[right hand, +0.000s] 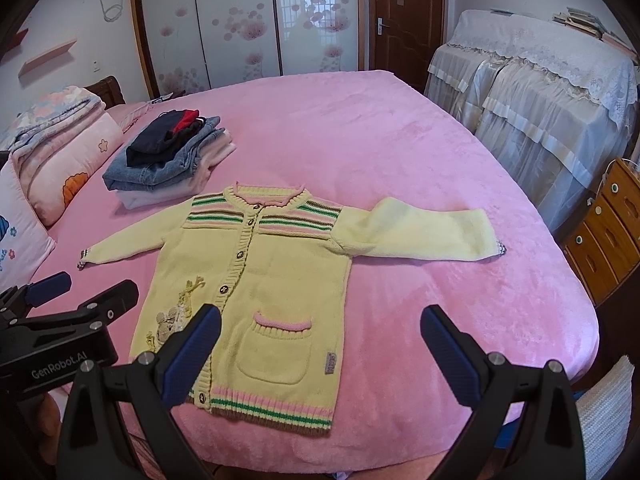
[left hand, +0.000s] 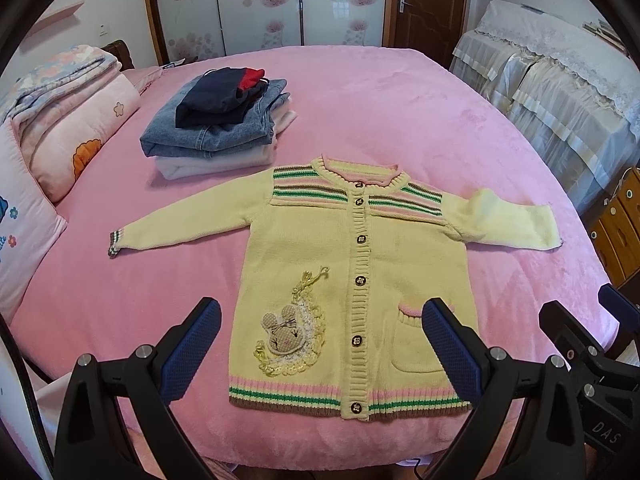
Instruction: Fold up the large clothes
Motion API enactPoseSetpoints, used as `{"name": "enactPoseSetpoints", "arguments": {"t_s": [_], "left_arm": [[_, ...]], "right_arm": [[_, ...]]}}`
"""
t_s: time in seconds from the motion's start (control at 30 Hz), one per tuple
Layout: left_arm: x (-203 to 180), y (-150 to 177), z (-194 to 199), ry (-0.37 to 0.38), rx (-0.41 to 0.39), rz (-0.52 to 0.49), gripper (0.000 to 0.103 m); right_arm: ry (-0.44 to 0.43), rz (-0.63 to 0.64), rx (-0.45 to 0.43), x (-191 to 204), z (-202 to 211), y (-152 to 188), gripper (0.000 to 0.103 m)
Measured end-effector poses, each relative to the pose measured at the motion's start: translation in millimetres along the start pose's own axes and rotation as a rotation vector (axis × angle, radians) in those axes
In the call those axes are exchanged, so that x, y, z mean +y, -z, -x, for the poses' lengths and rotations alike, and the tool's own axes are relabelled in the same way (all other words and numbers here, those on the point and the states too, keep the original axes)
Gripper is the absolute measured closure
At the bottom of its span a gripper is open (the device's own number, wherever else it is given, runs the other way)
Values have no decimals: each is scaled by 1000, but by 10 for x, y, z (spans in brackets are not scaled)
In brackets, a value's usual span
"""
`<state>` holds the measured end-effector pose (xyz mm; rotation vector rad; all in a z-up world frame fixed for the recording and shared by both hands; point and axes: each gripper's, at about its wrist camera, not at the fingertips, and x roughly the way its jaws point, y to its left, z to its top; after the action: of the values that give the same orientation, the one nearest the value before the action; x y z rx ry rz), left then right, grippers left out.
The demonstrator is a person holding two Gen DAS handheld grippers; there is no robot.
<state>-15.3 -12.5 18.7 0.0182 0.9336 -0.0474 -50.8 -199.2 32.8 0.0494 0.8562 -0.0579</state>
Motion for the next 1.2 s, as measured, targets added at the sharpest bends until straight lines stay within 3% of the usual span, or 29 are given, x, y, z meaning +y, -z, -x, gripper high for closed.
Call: {"name": "enactPoseSetpoints", "arguments": {"t_s": [0.73, 1.2], "left_arm": [[-335, -355, -432, -5, 35, -48, 3], [-870, -677, -929, 17, 45, -135, 3]], "right_arm": [[2, -54, 47, -328, -520, -168, 3], [103, -144, 78, -870, -954, -252, 3]]}}
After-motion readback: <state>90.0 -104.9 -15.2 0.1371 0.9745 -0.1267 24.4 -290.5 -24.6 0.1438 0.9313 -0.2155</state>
